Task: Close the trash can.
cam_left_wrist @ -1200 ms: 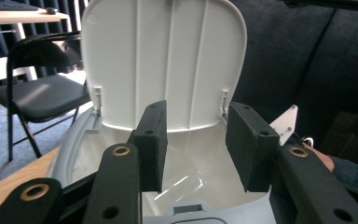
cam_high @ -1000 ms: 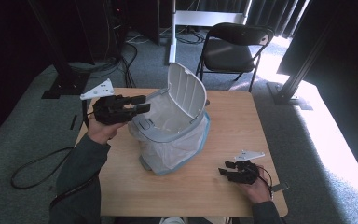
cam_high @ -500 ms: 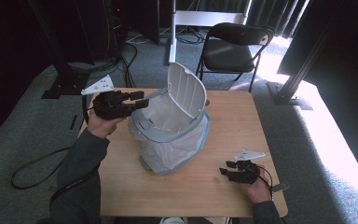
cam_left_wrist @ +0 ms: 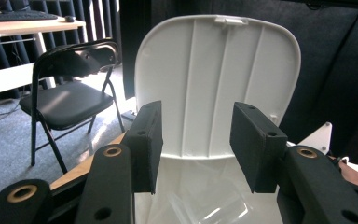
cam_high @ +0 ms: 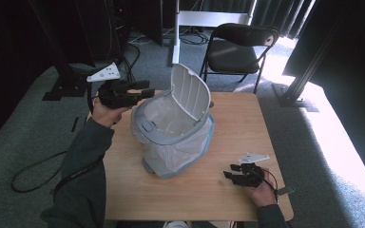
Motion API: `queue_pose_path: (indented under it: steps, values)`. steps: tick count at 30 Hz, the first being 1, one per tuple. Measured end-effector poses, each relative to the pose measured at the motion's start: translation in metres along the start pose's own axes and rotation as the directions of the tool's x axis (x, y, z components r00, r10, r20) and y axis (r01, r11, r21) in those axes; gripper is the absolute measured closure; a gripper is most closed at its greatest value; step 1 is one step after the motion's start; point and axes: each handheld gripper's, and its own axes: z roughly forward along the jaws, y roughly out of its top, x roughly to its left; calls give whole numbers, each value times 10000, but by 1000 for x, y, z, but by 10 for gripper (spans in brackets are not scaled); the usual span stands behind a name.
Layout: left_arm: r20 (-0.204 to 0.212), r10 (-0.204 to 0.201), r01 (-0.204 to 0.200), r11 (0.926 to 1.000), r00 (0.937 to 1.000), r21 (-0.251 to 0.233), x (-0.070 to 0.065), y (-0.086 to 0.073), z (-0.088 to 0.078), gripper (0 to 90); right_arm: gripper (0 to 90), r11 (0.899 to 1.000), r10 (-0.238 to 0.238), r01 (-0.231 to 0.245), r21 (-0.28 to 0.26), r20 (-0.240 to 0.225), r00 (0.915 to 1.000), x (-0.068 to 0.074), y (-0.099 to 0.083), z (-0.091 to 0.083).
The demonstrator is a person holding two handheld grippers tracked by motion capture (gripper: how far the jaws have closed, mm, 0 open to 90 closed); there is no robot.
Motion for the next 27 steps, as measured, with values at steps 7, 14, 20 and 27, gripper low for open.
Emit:
queue_pose_path:
  steps: [7,14,20,27]
  values:
    - [158,-42,42,10000,9999,13,3,10,15,544,516,10000,49,-49,43,8,10000,-1,-1,0]
    - [186,-57,61,9998,9998,-211,5,23,21,584,515,9999,104,-103,-11,177,9998,-1,-3,0]
    - [201,-9,14,9997,9998,-236,5,36,27,638,505,9999,118,-117,-26,437,9990,-2,-4,1]
    - [282,81,-74,9997,9996,-223,3,55,38,689,502,9999,104,-107,50,491,9987,-1,-5,3]
